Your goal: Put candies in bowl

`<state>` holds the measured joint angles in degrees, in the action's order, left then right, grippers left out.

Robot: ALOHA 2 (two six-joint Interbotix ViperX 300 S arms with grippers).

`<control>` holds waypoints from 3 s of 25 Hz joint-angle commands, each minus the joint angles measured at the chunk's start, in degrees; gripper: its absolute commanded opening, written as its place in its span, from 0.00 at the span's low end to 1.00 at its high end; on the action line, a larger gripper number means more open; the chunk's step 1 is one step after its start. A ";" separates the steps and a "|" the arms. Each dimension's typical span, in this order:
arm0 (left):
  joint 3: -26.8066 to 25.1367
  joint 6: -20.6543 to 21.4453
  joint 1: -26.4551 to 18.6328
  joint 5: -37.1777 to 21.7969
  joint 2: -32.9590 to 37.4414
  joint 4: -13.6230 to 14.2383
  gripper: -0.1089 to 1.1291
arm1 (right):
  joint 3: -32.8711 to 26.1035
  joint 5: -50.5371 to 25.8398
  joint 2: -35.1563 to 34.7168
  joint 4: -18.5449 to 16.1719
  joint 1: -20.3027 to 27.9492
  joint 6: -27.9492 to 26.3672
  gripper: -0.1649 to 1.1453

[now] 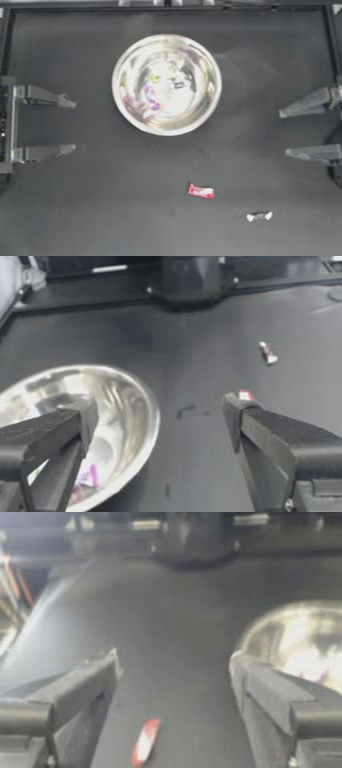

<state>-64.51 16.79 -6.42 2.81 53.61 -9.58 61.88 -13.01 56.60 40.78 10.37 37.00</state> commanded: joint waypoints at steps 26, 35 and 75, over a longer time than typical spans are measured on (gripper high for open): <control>0.18 -0.09 -0.79 -1.93 0.18 -1.49 0.92 | -17.40 -34.54 -22.32 -54.23 -29.00 -71.28 0.87; -0.35 -0.09 -0.88 -1.93 0.44 -1.49 0.92 | -18.11 -35.68 -30.85 -54.05 -33.57 -76.64 0.87; -1.14 -0.26 -0.79 -1.76 1.41 -3.25 0.91 | -18.11 -24.52 -55.02 -55.02 -37.53 -83.50 0.86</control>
<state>-66.27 16.61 -7.21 0.70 55.11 -12.66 45.00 -37.62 1.23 -14.33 -26.98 -46.41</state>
